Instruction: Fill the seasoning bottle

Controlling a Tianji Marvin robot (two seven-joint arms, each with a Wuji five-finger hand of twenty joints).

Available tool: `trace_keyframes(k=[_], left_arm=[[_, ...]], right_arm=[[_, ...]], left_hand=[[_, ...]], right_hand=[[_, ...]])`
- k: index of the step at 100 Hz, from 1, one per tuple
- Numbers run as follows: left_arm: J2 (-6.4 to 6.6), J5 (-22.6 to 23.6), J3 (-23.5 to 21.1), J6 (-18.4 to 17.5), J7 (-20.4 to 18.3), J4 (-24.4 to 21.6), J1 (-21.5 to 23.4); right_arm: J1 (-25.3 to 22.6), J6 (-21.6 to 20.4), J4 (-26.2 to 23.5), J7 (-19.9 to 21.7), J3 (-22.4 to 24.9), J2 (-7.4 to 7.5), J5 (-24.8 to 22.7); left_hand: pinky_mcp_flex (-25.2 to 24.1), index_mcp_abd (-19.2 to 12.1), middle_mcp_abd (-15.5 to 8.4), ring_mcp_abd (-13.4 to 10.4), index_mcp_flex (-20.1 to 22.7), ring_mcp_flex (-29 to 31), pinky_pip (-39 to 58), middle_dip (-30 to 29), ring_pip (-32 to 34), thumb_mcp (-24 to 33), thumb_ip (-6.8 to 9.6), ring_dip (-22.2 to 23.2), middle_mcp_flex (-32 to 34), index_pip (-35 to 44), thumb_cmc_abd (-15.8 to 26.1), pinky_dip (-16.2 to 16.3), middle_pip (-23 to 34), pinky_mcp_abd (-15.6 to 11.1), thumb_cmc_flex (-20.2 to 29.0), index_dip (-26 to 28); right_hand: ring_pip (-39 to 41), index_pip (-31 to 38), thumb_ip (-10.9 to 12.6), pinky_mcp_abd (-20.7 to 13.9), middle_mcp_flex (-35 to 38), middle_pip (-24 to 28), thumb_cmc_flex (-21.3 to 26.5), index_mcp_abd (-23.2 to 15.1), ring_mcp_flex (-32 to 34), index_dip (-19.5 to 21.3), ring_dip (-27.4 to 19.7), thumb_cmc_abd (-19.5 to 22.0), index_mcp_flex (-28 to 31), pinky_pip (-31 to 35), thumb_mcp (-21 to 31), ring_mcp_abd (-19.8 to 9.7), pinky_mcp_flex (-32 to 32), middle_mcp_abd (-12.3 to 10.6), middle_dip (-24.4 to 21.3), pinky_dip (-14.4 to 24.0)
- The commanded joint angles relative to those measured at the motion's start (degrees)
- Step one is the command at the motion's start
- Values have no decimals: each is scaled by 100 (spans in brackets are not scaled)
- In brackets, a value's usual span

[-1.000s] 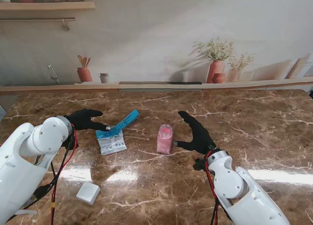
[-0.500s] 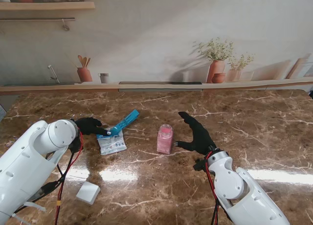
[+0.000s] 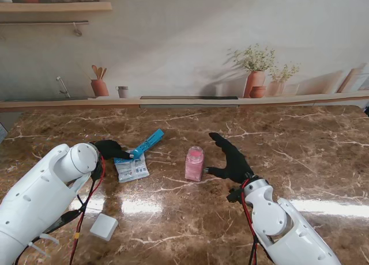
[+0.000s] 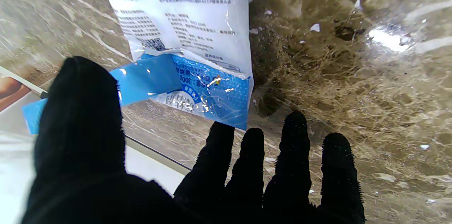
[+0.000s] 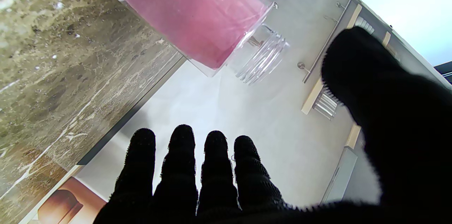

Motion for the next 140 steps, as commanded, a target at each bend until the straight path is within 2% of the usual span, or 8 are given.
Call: trace_keyframes(k=[1, 64, 71, 99, 109, 121, 132, 140], left_arm=[[-66, -54, 58, 46, -29, 103, -45], [-201, -150, 984, 170, 249, 983, -544], [-219, -130, 1046, 110, 315, 1053, -558], [-212, -241, 1171, -65, 205, 1185, -579], [-211, -326, 1158, -113, 163, 1204, -562], [-194, -405, 1106, -200, 66, 1200, -539], [-189, -467, 1054, -221, 19, 1187, -520], [-181, -494, 1026, -259, -20, 1185, -513]], right_arm=[[-70, 33, -9, 101, -17, -3, 24], [-79, 110, -4, 115, -66, -10, 74], [-81, 124, -5, 118, -70, -12, 85], [-94, 170, -17, 98, -69, -23, 120], [-88, 173, -15, 94, -70, -24, 122], [-85, 166, -14, 76, -69, -25, 102], [-85, 167, -14, 58, -58, -27, 86], [-90, 168, -28, 58, -44, -25, 78]], left_hand=[[-76, -228, -105, -1, -163, 33, 135, -5, -206, 94, 167, -200, -106, 526, -127, 69, 140, 104, 129, 412], [324, -1033, -287, 33, 860, 873, 990, 476, 516, 3599, -502, 173, 1265, 3538, -1373, 161, 1035, 75, 87, 2476], [469, -1306, -343, 42, 1299, 1181, 1214, 601, 714, 3344, -776, 261, 1686, 4118, -1562, 176, 1213, 99, 550, 2664], [1732, -1997, -478, -90, 1762, 3634, 2399, 1767, 1946, 4016, -731, 520, 4807, 4894, -1717, 373, 898, 18, 1131, 2941], [1749, -1785, -544, -198, 1269, 3635, 2312, 2013, 1846, 3967, -756, 567, 4922, 3564, -1741, 237, 524, -267, 1335, 1932], [1326, -1368, -470, -165, 2501, 3198, 2040, 2771, 1745, 3989, -709, 941, 4567, 2406, -1384, 143, 556, -419, 1493, -868], [847, -1599, -341, -85, 3033, 2647, 1839, 3575, 1792, 4006, -645, 1438, 3994, 3209, -905, 157, 853, -470, 1613, -831], [632, -1762, -381, -73, 2667, 2383, 1789, 4000, 1859, 3872, -726, 1748, 3711, 3232, -608, 275, 1051, -523, 1702, 572]], right_hand=[[50, 17, 106, -65, 15, -45, 90, -93, -85, -27, 101, 47, 56, 81, -85, -51, 15, -20, 64, 151], [64, 51, 171, 10, 121, -44, 218, -155, 1, -80, 118, 410, 131, 115, -260, -74, 101, -45, 84, 217], [61, 55, 180, 9, 130, -40, 237, -161, 6, -86, 119, 442, 138, 114, -286, -83, 100, -53, 87, 222], [59, 77, 217, 12, 144, -30, 280, -199, 16, -103, 122, 654, 171, 119, -365, -96, 121, -59, 90, 238], [58, 83, 234, 12, 143, -30, 301, -208, 11, -108, 122, 714, 180, 121, -393, -101, 126, -57, 91, 243], [62, 90, 252, 9, 145, -25, 314, -212, 9, -115, 124, 758, 189, 122, -409, -102, 132, -65, 92, 248], [64, 96, 262, 9, 142, -24, 324, -218, 1, -120, 124, 787, 199, 121, -424, -106, 134, -65, 91, 251], [68, 95, 268, 13, 145, -24, 320, -225, 8, -125, 125, 815, 195, 124, -431, -115, 140, -71, 90, 254]])
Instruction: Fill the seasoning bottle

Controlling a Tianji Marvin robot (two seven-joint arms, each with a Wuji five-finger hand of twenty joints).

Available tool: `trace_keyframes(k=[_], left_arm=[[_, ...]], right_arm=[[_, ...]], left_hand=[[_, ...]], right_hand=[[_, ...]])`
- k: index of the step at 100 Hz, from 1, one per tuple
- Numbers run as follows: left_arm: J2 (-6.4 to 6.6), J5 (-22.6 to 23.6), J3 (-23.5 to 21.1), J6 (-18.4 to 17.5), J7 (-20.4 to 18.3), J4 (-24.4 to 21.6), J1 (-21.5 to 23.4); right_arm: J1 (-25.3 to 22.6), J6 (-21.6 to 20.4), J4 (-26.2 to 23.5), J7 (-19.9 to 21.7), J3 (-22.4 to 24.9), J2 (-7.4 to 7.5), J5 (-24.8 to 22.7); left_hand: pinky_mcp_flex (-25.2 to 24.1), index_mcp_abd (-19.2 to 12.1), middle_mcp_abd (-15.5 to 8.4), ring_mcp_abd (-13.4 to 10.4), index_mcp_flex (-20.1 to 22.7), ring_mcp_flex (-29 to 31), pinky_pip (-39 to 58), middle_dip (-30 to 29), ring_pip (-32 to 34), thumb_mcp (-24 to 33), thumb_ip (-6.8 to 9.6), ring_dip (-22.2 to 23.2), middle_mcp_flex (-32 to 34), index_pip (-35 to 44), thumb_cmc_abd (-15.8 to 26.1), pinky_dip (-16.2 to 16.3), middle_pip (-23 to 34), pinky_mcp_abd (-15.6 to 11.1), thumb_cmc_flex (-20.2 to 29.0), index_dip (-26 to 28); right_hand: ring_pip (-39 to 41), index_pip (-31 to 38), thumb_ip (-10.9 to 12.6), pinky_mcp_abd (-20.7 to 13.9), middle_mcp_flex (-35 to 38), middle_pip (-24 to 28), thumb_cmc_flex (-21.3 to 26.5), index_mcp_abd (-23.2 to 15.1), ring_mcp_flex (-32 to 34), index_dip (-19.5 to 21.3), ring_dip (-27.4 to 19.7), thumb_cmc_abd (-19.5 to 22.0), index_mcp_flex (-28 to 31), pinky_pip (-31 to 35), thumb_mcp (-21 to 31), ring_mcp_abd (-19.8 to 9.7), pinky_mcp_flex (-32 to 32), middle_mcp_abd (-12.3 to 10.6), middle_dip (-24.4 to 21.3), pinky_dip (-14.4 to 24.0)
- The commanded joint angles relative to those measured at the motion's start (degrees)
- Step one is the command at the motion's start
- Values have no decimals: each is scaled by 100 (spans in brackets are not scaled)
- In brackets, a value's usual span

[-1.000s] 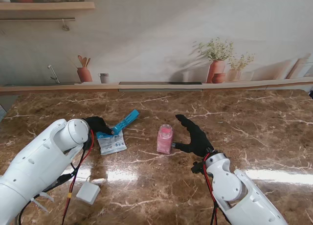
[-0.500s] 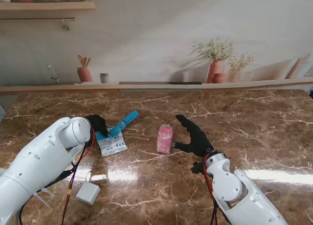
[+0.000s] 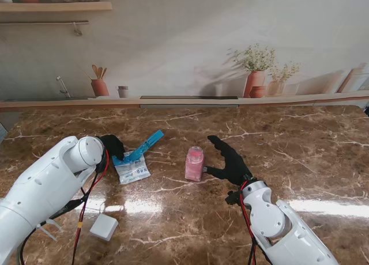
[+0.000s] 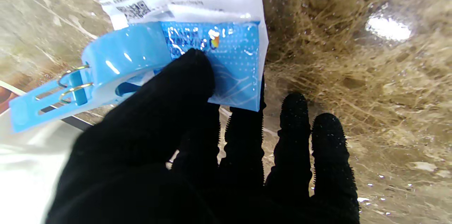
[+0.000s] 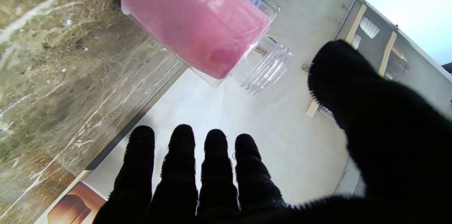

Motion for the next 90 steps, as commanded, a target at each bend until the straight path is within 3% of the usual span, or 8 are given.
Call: trace_keyframes(k=[1, 7, 11, 16, 20, 39, 63, 90], left_arm=[[-85, -146, 159, -11, -309, 201, 349], [-87, -191, 123, -28, -322, 198, 365], [-106, -230, 80, -51, -280, 210, 391], [-143, -290, 11, -84, -163, 224, 438], [-159, -325, -33, -155, -105, 234, 468], [-258, -355, -264, -556, 349, 251, 661], [-277, -372, -625, -751, 553, -28, 905], [-239, -261, -1268, -884, 708, -975, 1383]], right_arm=[[-53, 34, -12, 57, 19, -17, 6], [-59, 40, -27, 57, 31, -15, -5], [-64, 43, -38, 60, 39, -13, -7], [-67, 46, -46, 60, 46, -12, -15], [-70, 49, -54, 57, 53, -12, -19], [-95, 75, -140, 47, 97, -5, -67], [-90, 65, -174, 70, 118, 8, -118], [-92, 73, -286, 122, 172, 36, -218]], left_hand=[[-205, -402, -13, -99, -60, 1366, -56, 351, 1182, -58, -52, 263, -187, 314, 534, 73, 229, -124, 328, 1166], [-192, -461, -156, -86, -396, 1352, -31, 241, 1073, -325, -220, 66, -128, 409, 888, 113, 99, -195, 521, 2347], [-64, -483, -176, -50, -533, 1495, 62, -305, 1000, -529, -309, -265, 10, 526, 1128, 114, 106, -212, 719, 3099], [136, -405, -95, 9, -549, 1771, 250, -1099, 1062, -441, -370, -548, 189, 691, 1210, 121, 389, -167, 783, 3532], [288, -363, -27, 23, -494, 1984, 386, -1270, 1242, -360, -383, -564, 305, 781, 1241, 147, 687, -58, 785, 3695], [645, -398, -53, -14, -238, 2581, 734, -765, 1993, 39, -371, -100, 676, 981, 1284, 373, 1962, 178, 623, 4171], [612, -480, -102, 16, -162, 2578, 729, -602, 2000, 96, -313, 35, 696, 1010, 1370, 452, 2056, 196, 603, 4431], [570, -484, -120, 39, -132, 2540, 694, -523, 1967, 71, -277, 109, 697, 935, 1417, 516, 2047, 157, 616, 4589]], right_hand=[[55, 21, 240, -62, 63, -21, 25, -152, 8, -70, 107, 93, 124, 63, -82, -113, 18, -71, 83, 111], [52, 22, 244, -65, 73, -20, 13, -158, 6, -74, 105, 126, 129, 64, -92, -110, 22, -76, 81, 112], [48, 20, 246, -66, 71, -25, 10, -158, 3, -77, 103, 149, 126, 60, -101, -116, 18, -79, 78, 112], [47, 20, 250, -65, 83, -28, 3, -162, 10, -82, 100, 180, 128, 57, -117, -112, 17, -74, 73, 112], [48, 20, 252, -64, 91, -29, -4, -171, 18, -85, 100, 197, 130, 56, -129, -113, 18, -81, 70, 112], [51, 22, 265, -72, 121, -37, -22, -185, 72, -100, 100, 290, 149, 52, -194, -110, 25, -82, 59, 113], [41, 24, 275, -62, 134, -46, -38, -198, 97, -114, 98, 342, 162, 42, -234, -106, 32, -88, 50, 107], [27, 26, 284, -71, 147, -59, -47, -189, 108, -132, 97, 377, 183, 28, -288, -102, 25, -85, 39, 100]])
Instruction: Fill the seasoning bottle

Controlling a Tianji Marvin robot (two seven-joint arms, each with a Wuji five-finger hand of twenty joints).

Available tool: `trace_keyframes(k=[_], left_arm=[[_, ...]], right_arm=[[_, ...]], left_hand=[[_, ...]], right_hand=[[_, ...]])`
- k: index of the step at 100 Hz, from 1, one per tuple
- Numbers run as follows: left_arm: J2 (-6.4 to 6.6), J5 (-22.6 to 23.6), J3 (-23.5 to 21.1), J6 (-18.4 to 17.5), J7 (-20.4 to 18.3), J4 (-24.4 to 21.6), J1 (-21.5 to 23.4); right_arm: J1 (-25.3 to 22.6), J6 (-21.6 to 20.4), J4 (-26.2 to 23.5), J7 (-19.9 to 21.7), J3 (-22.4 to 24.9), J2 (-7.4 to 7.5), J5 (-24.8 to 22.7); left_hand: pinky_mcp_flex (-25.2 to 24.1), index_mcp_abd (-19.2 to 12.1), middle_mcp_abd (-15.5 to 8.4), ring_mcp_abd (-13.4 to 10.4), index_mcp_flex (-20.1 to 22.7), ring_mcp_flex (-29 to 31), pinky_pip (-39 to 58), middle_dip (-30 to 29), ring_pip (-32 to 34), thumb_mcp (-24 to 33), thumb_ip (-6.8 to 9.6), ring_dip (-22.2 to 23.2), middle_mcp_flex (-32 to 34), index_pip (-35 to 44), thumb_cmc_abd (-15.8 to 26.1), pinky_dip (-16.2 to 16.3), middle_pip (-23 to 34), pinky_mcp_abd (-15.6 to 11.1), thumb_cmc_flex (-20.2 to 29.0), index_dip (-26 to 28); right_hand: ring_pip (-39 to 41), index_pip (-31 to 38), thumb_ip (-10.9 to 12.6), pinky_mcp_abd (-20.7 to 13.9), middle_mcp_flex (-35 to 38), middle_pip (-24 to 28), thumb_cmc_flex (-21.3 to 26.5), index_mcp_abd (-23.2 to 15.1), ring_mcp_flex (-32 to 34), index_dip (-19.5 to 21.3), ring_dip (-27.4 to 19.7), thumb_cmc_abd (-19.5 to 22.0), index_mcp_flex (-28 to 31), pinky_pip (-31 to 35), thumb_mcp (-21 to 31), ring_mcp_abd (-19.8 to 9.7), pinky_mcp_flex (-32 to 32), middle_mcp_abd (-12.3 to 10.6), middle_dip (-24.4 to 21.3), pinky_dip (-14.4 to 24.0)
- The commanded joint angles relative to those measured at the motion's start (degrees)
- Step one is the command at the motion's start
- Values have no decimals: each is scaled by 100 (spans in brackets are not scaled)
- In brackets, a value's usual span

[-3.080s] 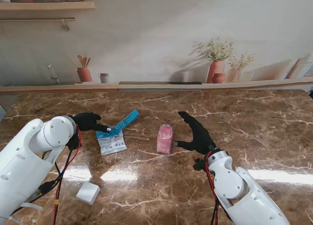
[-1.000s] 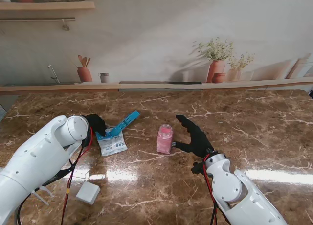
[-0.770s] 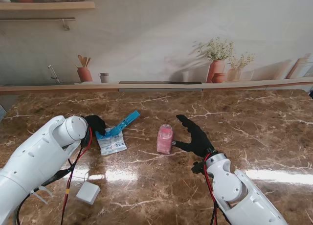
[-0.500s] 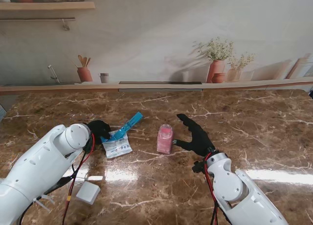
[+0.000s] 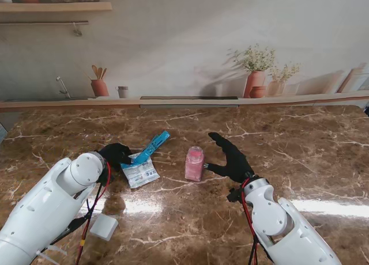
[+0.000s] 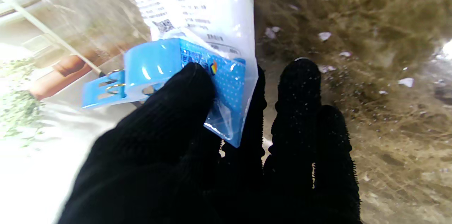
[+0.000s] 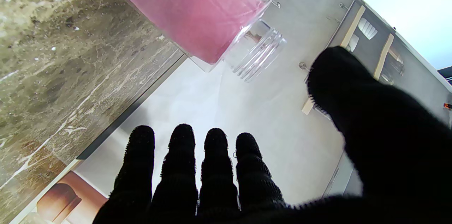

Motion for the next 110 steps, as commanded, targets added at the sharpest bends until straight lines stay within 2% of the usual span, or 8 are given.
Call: trace_keyframes(k=[1, 42, 76, 91, 110], left_arm=[[13, 76, -63, -76, 95, -212, 67], [77, 422, -771, -416, 199, -1544, 656], [83, 428, -1210, -746, 273, -2625, 1128], [77, 349, -1342, -842, 301, -3110, 1326], [87, 291, -1365, -907, 252, -3563, 1434]], right_arm=[[-54, 35, -114, 97, 48, 23, -29], [-235, 95, -646, 144, 289, 82, -347], [-331, 257, -1267, 239, 426, 148, -758], [-379, 409, -1743, 341, 472, 218, -1280], [-478, 635, -2644, 698, 576, 355, -2208]], left_hand=[[-73, -720, -67, 35, 662, 22, -9, 134, -80, 503, 181, 102, 295, 1069, 687, 35, 259, 73, 423, 638], [-87, -746, -100, 22, 664, -8, -30, 180, -117, 456, 209, 141, 281, 1014, 735, 89, 230, 80, 439, 728], [-98, -749, -97, 25, 654, -8, -70, 192, -166, 385, 229, 160, 277, 967, 771, 106, 199, 61, 477, 789], [-97, -748, -97, 33, 640, 8, -74, 189, -174, 350, 242, 168, 282, 944, 780, 113, 184, 61, 498, 805], [-96, -744, -102, 15, 629, 15, -78, 186, -189, 287, 263, 181, 281, 920, 799, 122, 165, 61, 522, 830]], right_hand=[[-4, 8, 202, -72, 80, -62, -44, -118, 106, -64, 86, 45, 122, 20, -78, -101, 22, -81, 38, 98], [-25, 27, 204, -117, 96, -57, -28, -18, 133, -80, 73, -32, 126, -31, -91, -91, 20, -58, 36, 58], [-28, 75, 178, -135, 138, -66, -94, 69, 191, -95, 69, -155, 165, -43, -130, -71, 23, -27, 29, 33], [-122, 86, 160, -213, 126, -126, -201, 149, 52, -120, 30, -317, 176, -144, -197, -70, -133, -4, 6, -21], [-353, 26, 73, -401, 28, -414, -614, 388, -381, -193, -97, -716, 22, -447, 82, -109, -482, 106, -47, -188]])
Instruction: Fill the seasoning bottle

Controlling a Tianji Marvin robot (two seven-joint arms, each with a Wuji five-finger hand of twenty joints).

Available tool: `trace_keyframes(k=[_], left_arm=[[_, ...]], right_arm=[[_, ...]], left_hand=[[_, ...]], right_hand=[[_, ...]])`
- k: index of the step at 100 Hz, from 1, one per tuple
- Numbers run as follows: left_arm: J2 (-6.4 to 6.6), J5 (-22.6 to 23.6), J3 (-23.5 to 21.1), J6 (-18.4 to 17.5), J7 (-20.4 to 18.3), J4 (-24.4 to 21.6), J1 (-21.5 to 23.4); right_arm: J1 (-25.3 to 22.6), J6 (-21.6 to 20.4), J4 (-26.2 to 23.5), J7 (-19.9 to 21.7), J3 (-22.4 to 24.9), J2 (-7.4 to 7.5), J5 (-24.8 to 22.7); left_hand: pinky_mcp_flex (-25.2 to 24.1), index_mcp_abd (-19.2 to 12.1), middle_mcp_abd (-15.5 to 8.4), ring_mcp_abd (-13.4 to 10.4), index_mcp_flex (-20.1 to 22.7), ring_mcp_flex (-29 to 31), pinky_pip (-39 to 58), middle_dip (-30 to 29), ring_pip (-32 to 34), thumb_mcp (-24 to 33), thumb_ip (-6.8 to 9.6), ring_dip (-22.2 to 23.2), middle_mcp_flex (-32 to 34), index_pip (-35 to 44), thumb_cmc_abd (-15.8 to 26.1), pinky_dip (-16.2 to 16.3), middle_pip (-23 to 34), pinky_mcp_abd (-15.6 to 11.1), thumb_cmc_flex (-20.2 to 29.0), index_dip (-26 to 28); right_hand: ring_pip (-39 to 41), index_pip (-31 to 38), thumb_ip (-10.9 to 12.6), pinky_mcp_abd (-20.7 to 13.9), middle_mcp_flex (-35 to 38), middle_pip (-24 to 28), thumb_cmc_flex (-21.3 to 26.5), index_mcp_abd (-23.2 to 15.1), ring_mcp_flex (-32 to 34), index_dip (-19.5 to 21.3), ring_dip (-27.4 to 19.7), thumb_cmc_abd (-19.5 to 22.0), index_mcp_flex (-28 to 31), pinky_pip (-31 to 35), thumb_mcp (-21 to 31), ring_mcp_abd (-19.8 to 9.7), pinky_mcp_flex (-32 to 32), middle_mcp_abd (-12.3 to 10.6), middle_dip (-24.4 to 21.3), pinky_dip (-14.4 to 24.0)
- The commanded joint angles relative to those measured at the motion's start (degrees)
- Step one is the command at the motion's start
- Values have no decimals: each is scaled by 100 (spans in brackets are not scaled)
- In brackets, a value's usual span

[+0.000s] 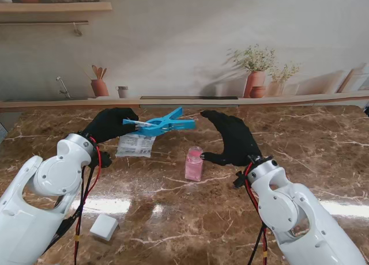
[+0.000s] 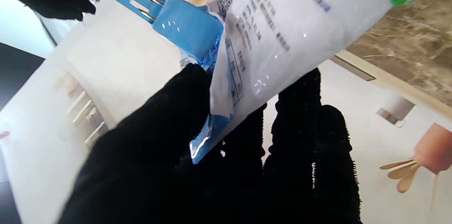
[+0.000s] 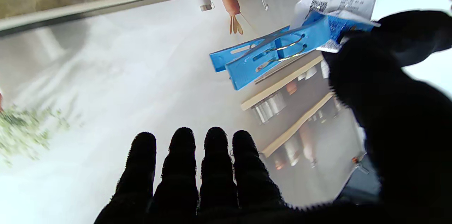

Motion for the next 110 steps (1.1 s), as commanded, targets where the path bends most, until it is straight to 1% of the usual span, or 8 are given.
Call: trace_keyframes(k=[1, 19, 31, 46, 60, 89, 100, 110], left_arm=[[5, 18, 21, -72, -16, -176, -5], [16, -9, 163, -120, -73, -447, 11], [8, -50, 326, -140, -53, -557, -4], [-5, -137, 559, -196, -19, -655, -34], [-25, -201, 772, -314, 67, -754, -45], [-88, -218, 1258, -372, 312, -895, -160], [-101, -209, 1395, -360, 358, -928, -200], [-117, -203, 1491, -355, 410, -916, -240]], right_arm=[[-15, 28, -367, 150, 31, 58, 3], [-12, 186, -1122, 877, 136, 190, -601], [49, 323, -1445, 1555, 153, 279, -733], [224, 598, -1538, 2223, 42, 362, -734], [331, 851, -1479, 2417, -98, 384, -621], [370, 1275, -1499, 2629, -144, 400, -223], [377, 1348, -1519, 2765, -127, 419, -201], [387, 1442, -1488, 2781, -147, 420, -167]], left_hand=[[-97, -907, -105, 17, 605, 18, -69, 56, -125, 288, 272, 111, 281, 920, 743, 96, 147, 55, 526, 430], [-92, -912, -110, 19, 592, 29, -72, 50, -133, 246, 285, 123, 284, 906, 758, 101, 137, 52, 548, 457], [-86, -912, -111, 23, 594, 36, -76, 44, -136, 233, 293, 129, 289, 898, 764, 104, 134, 50, 555, 462], [-62, -916, -121, 20, 592, 44, -80, 48, -139, 219, 298, 138, 288, 899, 768, 108, 139, 28, 566, 475], [-48, -937, -135, 13, 587, 45, -79, 47, -141, 204, 298, 145, 286, 901, 778, 115, 139, 25, 557, 483], [-33, -950, -134, 30, 590, 57, -65, 38, -111, 193, 298, 178, 289, 915, 794, 150, 146, 4, 563, 494], [-33, -948, -135, 32, 574, 56, -66, 33, -108, 189, 299, 183, 282, 910, 800, 157, 145, 3, 565, 492], [-37, -939, -115, 46, 577, 51, -61, 25, -101, 183, 300, 192, 281, 917, 806, 171, 148, 11, 576, 497]], right_hand=[[-143, -54, 69, -267, -123, -208, -301, 159, -313, -107, -103, -192, -124, -226, 160, -92, -196, 97, -49, -127], [-240, -63, 4, -297, -196, -405, -626, 401, -465, -61, -155, -310, -283, -289, 309, -44, -293, 295, -83, -164], [-256, 49, -7, -245, -189, -498, -711, 641, -480, 74, -155, -205, -343, -291, 247, 71, -311, 516, -80, -172], [-277, 206, 36, -227, -153, -627, -673, 723, -493, 294, -131, 43, -433, -278, -37, 118, -339, 590, -53, -187], [-266, 268, 74, -192, -88, -610, -602, 704, -493, 383, -100, 129, -400, -257, -215, 144, -388, 578, 13, -182], [-221, 653, 72, -120, 333, -393, -577, 319, -508, 624, -8, 97, 192, -214, -232, 107, -574, 296, 291, -127], [-164, 1069, 67, -88, 816, -204, -541, -36, -371, 798, 50, 30, 1037, -178, -202, 96, -569, 117, 494, -96], [10, 1472, 61, -47, 1487, 131, -414, -417, -113, 1089, 234, -46, 1617, -119, -137, 85, -569, -95, 1000, -34]])
